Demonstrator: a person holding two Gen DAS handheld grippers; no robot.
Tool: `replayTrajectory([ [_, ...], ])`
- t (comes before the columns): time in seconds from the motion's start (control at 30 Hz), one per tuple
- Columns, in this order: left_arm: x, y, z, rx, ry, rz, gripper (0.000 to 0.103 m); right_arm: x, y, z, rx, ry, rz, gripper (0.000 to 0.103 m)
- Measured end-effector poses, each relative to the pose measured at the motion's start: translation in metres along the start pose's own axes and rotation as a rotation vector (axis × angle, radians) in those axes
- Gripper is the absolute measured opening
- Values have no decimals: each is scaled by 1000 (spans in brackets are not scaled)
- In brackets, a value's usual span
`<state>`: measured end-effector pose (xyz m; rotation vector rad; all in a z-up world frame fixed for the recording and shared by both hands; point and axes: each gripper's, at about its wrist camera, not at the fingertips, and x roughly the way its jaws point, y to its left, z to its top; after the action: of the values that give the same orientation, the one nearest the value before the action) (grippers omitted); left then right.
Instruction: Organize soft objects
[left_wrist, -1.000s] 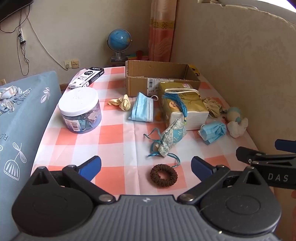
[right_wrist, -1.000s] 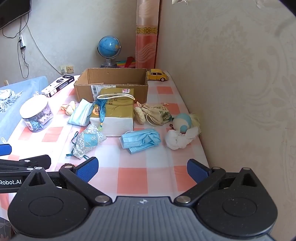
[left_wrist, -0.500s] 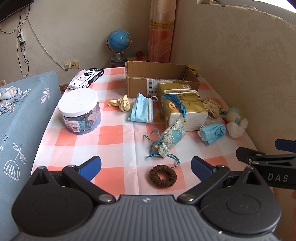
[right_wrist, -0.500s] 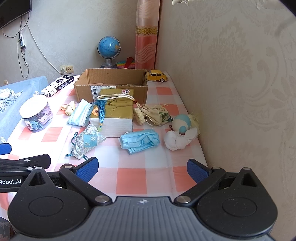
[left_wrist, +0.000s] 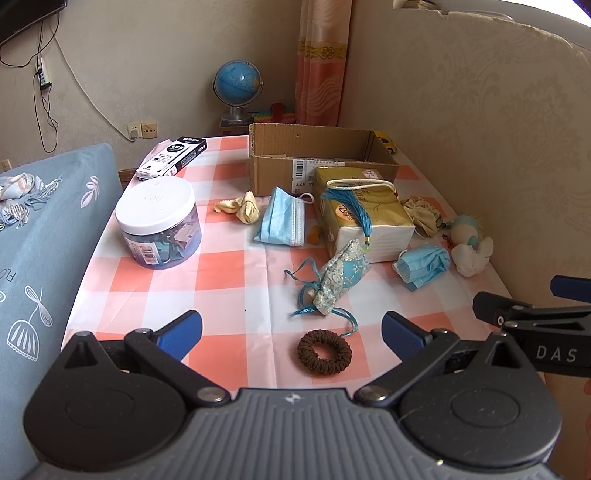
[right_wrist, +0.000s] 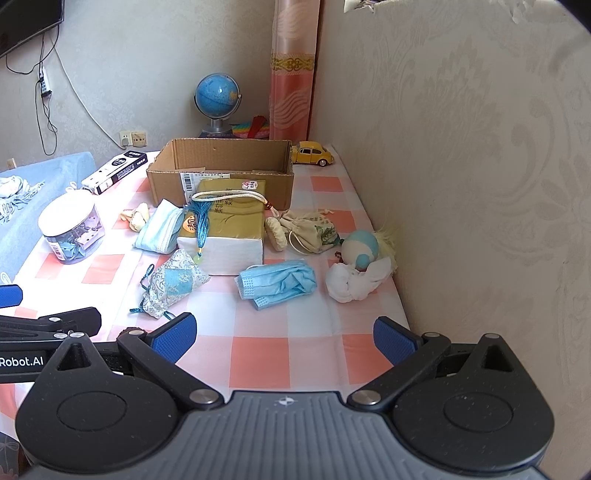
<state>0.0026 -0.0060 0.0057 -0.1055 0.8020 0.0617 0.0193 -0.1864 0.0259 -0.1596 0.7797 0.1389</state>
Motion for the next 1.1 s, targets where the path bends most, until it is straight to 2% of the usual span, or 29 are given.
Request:
replayTrajectory([
  [1.1, 2, 0, 0, 3, -10, -12, 103, -1, 0, 1, -2, -10, -3, 103],
])
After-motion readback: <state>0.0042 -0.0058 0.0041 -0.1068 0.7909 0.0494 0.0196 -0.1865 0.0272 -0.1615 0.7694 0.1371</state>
